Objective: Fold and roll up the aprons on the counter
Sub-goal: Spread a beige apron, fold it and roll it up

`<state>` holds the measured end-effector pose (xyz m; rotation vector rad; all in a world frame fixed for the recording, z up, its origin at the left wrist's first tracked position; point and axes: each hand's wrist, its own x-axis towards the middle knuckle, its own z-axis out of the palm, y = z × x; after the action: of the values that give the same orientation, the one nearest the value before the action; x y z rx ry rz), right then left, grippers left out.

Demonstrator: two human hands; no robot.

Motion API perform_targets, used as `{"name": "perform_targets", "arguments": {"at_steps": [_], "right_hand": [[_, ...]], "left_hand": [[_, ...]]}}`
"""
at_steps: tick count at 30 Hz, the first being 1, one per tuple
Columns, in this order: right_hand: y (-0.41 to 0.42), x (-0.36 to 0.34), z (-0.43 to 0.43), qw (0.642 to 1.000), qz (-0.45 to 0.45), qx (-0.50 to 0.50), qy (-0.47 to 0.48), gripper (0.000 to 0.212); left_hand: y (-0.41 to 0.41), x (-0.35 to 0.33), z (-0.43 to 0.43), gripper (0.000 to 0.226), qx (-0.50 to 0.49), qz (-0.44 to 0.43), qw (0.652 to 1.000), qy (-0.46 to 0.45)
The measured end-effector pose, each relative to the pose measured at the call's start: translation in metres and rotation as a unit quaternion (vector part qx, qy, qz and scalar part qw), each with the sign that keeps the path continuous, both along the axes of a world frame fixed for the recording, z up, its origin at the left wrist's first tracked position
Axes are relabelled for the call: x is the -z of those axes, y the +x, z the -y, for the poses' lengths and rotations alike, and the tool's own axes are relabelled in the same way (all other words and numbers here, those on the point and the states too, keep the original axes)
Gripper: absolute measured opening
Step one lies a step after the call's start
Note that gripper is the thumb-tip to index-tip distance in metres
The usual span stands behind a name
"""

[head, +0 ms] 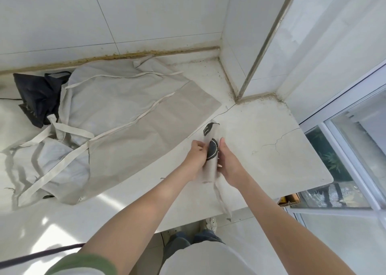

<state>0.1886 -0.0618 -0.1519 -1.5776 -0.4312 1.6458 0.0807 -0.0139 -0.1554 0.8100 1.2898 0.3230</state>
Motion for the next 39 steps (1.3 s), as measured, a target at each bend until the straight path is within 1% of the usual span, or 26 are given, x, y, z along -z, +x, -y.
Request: {"name": "perform_targets", "arguments": {"at_steps": [2,3,4,5,7,9,11,13,16,17,19,22,23,25,27,29,32,33,34,36,37,39], "right_hand": [[-0.002,-0.004,-0.001,0.999,-0.045,0.013,0.023,0.05],[-0.005,-0.01,-0.001,0.997,-0.067,0.023,0.035,0.042],[-0.007,-0.015,-0.003,0.995,-0.078,0.039,0.044,0.032],[-0.007,-0.019,-0.004,0.994,-0.083,0.058,0.049,0.024],[-0.008,-0.028,-0.009,0.992,-0.072,0.084,0.068,0.018],[-0.007,-0.035,-0.016,0.99,-0.04,0.101,0.092,0.019],[-0.006,-0.04,-0.022,0.99,-0.004,0.104,0.099,0.021],[-0.008,-0.048,-0.026,0.991,0.001,0.083,0.104,0.02],[-0.013,-0.058,-0.031,0.992,-0.027,0.035,0.121,0.017],[-0.015,-0.062,-0.033,0.99,-0.04,0.017,0.133,0.018],[-0.016,-0.067,-0.038,0.986,-0.066,-0.028,0.148,0.025],[-0.02,-0.076,-0.042,0.972,-0.062,-0.154,0.165,0.035],[-0.023,-0.079,-0.043,0.965,-0.056,-0.195,0.168,0.039],[-0.027,-0.085,-0.045,0.955,-0.048,-0.245,0.16,0.05],[-0.03,-0.088,-0.048,0.953,-0.032,-0.266,0.14,0.064],[-0.032,-0.089,-0.051,0.951,0.003,-0.278,0.137,0.083],[-0.039,-0.092,-0.055,0.944,0.068,-0.264,0.187,0.109],[-0.043,-0.094,-0.056,0.94,0.087,-0.255,0.208,0.111],[-0.047,-0.096,-0.057,0.937,0.101,-0.247,0.227,0.11],[-0.051,-0.097,-0.059,0.937,0.085,-0.231,0.247,0.102],[-0.052,-0.099,-0.06,0.938,0.059,-0.228,0.253,0.092],[-0.054,-0.107,-0.062,0.947,-0.022,-0.22,0.231,0.065]], "left_hand": [[-0.002,-0.003,0.0,0.052,0.011,-0.041,0.999,-0.017],[-0.003,-0.007,0.0,0.062,0.004,-0.04,0.999,-0.026],[-0.004,-0.008,-0.001,0.067,0.0,-0.035,0.999,-0.026],[-0.006,-0.009,-0.003,0.065,-0.003,-0.026,1.0,-0.018],[-0.011,-0.013,-0.006,0.046,-0.022,0.02,0.999,0.018],[-0.017,-0.019,-0.009,0.032,-0.051,0.084,0.995,0.03],[-0.023,-0.028,-0.013,0.032,-0.081,0.136,0.987,0.021],[-0.029,-0.039,-0.018,0.031,-0.098,0.16,0.982,0.015],[-0.039,-0.057,-0.022,0.017,-0.083,0.169,0.982,0.027],[-0.043,-0.063,-0.023,0.016,-0.083,0.171,0.981,0.037],[-0.051,-0.069,-0.027,0.024,-0.091,0.174,0.979,0.049],[-0.061,-0.078,-0.031,0.04,-0.123,0.145,0.981,0.043],[-0.064,-0.081,-0.032,0.041,-0.135,0.126,0.982,0.042],[-0.069,-0.085,-0.035,0.037,-0.157,0.089,0.982,0.047],[-0.074,-0.09,-0.037,0.032,-0.175,0.07,0.981,0.049],[-0.078,-0.096,-0.039,0.03,-0.176,0.071,0.981,0.043],[-0.085,-0.106,-0.042,0.028,-0.185,0.088,0.978,0.037],[-0.087,-0.108,-0.043,0.027,-0.189,0.088,0.977,0.04],[-0.09,-0.111,-0.045,0.026,-0.194,0.089,0.976,0.048],[-0.096,-0.115,-0.051,0.027,-0.188,0.092,0.976,0.068],[-0.099,-0.119,-0.054,0.028,-0.18,0.094,0.976,0.08],[-0.105,-0.129,-0.059,0.029,-0.155,0.104,0.978,0.094]]}}
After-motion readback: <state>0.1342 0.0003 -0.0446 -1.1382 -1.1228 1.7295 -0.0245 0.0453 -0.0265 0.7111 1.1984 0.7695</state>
